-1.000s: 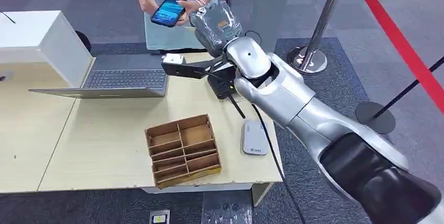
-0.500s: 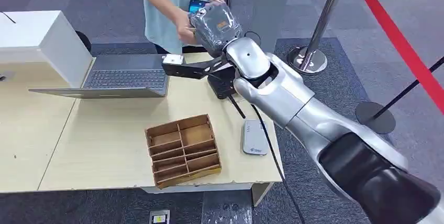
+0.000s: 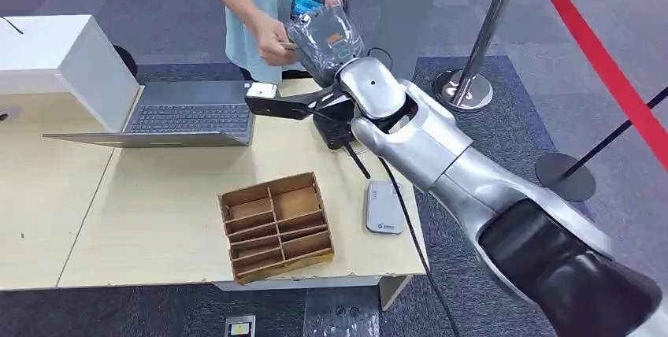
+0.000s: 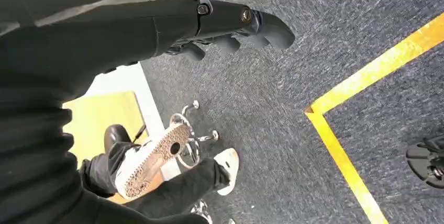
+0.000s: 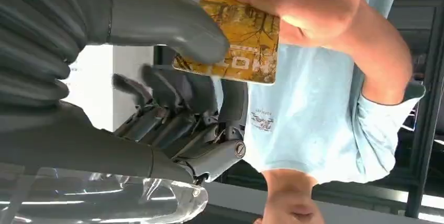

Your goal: Pass the card to the sensor for recognition and then transmit it.

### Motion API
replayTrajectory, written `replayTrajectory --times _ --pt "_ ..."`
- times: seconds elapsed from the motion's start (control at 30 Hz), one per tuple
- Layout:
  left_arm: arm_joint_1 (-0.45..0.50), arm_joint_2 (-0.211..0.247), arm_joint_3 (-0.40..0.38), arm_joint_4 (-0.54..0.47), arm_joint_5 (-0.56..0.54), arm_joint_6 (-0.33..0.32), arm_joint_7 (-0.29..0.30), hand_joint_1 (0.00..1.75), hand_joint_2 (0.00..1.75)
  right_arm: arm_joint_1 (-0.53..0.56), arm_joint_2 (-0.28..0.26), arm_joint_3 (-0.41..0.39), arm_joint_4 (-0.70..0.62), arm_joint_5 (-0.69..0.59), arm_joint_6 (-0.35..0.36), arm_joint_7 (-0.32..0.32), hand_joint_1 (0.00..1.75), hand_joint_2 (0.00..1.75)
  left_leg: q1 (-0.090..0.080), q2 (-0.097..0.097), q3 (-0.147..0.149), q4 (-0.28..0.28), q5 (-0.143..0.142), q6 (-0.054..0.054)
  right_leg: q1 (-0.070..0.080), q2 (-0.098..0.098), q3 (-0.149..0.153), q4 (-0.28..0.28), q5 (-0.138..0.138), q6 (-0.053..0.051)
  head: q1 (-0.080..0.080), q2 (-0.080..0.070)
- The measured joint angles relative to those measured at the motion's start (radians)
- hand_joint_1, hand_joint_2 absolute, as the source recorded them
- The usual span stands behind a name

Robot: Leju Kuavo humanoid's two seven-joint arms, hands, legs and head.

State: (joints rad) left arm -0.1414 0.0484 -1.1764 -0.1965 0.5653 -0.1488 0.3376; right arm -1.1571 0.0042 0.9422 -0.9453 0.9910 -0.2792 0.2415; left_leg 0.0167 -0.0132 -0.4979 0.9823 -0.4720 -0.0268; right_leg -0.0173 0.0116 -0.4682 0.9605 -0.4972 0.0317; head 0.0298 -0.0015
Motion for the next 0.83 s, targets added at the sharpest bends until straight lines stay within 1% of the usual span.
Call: replayTrajectory --times 0.27,0.4,0.6,0.67,0.73,0.83 --pt "-0.001 0.0 -0.001 0.0 0.011 0.0 -0.003 0.0 1.75 0.001 -0.002 -0.018 -0.002 0.021 0.0 0.003 0.0 1.75 0.0 0.0 0.001 0.0 0.0 0.0 0.0 0.0 0.0 0.001 0.0 0.0 0.0 0.0" --pt "0.0 0.0 -0.001 0.0 0.023 0.0 -0.003 0.0 1.75 0.021 -0.034 -0.034 -0.027 0.033 0.025 0.029 0.0 1.75 0.0 0.0 0.002 0.001 0.001 0.0 0.0 0.0 0.001 0.0 0.001 0.0 0.0 0.0" --pt "0.002 0.001 -0.001 0.0 0.037 0.0 -0.01 0.0 1.75 0.08 -0.141 -0.084 -0.07 0.028 0.028 0.064 0.0 1.75 0.0 0.0 0.001 0.003 0.0 0.0 0.0 0.0 0.001 0.0 0.002 0.001 0.0 0.0" --pt "0.003 0.001 -0.001 0.0 0.043 0.0 -0.016 0.0 1.75 0.109 -0.197 -0.11 -0.094 0.023 0.037 0.078 0.0 1.75 0.0 0.0 0.001 0.004 0.0 0.0 0.0 0.0 0.001 0.0 0.002 0.001 0.0 0.0" --pt "0.004 0.002 -0.001 0.0 0.045 0.0 -0.017 0.0 1.75 0.139 -0.24 -0.137 -0.108 0.017 0.047 0.09 0.0 1.75 0.0 -0.001 0.001 0.004 0.0 0.0 0.0 0.0 0.001 0.0 0.002 0.001 0.0 0.0" --pt "0.004 0.003 -0.001 0.001 0.048 0.0 -0.015 0.0 1.75 0.192 -0.308 -0.172 -0.125 0.021 0.05 0.132 0.0 1.75 0.0 -0.001 0.001 0.004 0.0 0.0 0.0 0.0 0.001 0.0 0.002 0.002 0.0 0.0"
